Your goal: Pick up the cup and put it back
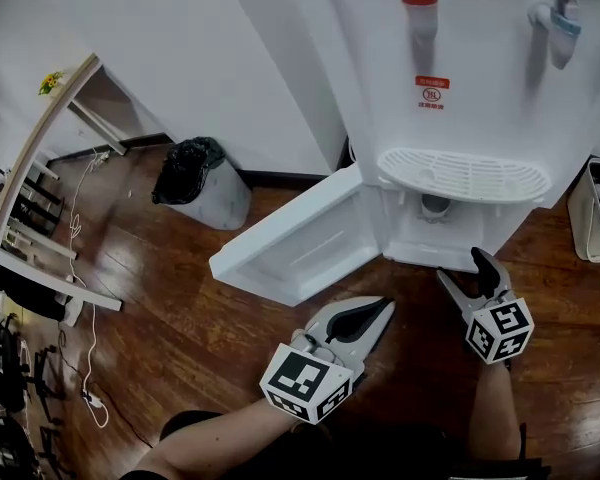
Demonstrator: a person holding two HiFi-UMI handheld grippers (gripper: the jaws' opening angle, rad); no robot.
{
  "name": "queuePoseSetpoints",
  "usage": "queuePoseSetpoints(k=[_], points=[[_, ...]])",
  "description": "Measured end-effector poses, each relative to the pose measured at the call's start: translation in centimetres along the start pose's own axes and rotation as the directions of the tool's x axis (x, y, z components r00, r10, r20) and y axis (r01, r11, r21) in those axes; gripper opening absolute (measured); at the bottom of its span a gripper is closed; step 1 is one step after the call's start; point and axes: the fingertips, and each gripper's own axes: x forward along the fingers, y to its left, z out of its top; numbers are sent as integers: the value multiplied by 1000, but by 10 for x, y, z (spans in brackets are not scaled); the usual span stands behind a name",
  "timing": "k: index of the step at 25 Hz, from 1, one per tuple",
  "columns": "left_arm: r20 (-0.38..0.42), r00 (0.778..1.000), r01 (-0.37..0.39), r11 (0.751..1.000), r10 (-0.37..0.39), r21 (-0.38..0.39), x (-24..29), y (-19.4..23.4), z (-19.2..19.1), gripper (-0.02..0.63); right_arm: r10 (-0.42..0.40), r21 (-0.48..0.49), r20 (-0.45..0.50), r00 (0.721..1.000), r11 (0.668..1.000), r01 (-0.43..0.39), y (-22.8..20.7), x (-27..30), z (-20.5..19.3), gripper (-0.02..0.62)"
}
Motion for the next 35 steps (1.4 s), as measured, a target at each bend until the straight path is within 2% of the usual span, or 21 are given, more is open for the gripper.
queuePoseSetpoints(k=[2, 5, 9, 17, 25, 35], points=[[-4, 1000, -13, 1000, 13, 15, 0, 3, -3, 1, -13, -6, -4, 1000, 1000, 13, -8, 10, -7, 335], [-15, 997, -78, 997, 78, 20, 2, 14, -10, 1, -37, -18, -14, 999, 999, 37, -15, 30, -19, 342], [-29, 998, -54, 996, 57, 73, 9, 5, -15, 1, -90, -32, -27, 996, 996, 89, -23, 55, -31, 342], [-85, 995, -49, 999, 49, 7, 3, 10, -34, 1, -151, 11, -34, 988, 988, 151, -40, 101, -49, 393], [-124, 991, -43, 999, 39, -28, 2, 18, -50, 1, -177, 29, -76, 981, 983, 179, -69, 132, -71, 404], [-171, 983, -78, 994, 64, -76, -7, 37, -63, 1, -193, 33, -93, 977, 980, 197, -84, 160, -81, 408]])
